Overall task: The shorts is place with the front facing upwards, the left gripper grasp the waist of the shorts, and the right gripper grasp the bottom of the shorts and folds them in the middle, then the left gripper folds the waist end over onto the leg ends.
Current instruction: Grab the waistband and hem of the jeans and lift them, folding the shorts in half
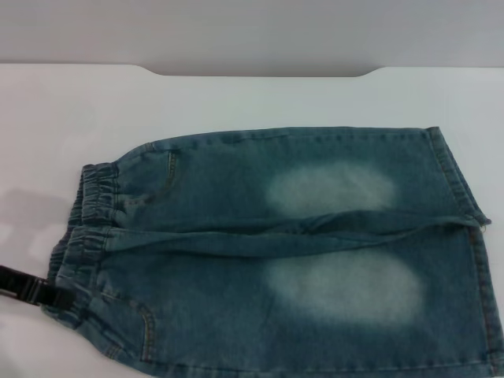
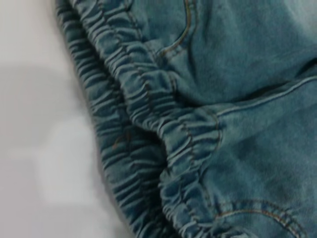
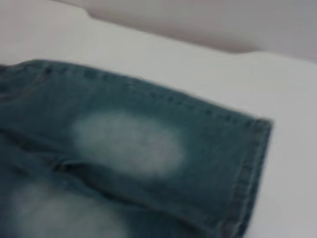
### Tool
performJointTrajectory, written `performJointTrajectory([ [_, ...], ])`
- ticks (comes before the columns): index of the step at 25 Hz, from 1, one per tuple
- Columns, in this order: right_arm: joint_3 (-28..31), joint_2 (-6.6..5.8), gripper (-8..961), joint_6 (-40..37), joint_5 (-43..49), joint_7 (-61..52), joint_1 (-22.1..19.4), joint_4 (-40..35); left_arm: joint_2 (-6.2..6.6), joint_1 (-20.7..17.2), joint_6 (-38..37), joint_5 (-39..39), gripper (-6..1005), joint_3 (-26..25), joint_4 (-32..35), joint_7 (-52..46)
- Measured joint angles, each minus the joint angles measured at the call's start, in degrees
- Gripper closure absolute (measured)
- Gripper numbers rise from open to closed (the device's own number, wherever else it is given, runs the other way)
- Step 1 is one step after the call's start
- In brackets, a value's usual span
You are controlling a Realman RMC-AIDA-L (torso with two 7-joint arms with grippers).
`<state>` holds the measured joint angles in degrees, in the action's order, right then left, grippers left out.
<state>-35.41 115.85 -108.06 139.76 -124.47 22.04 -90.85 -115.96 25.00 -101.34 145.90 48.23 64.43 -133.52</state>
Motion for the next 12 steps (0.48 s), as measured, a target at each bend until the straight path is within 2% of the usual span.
performJointTrajectory([
  [6,-0.65,-0.21,376,-8.42,0.9,-2.09,0.51,-1.9,0.17,2.13,0.21,0.0,950,-0.01,-1.86,0.09],
  [12,-3.03,0.28,376,-12.26,5.99,0.4,-0.05,-2.56,0.11,3.49,0.54,-0.01,949,0.03,-2.34,0.1],
])
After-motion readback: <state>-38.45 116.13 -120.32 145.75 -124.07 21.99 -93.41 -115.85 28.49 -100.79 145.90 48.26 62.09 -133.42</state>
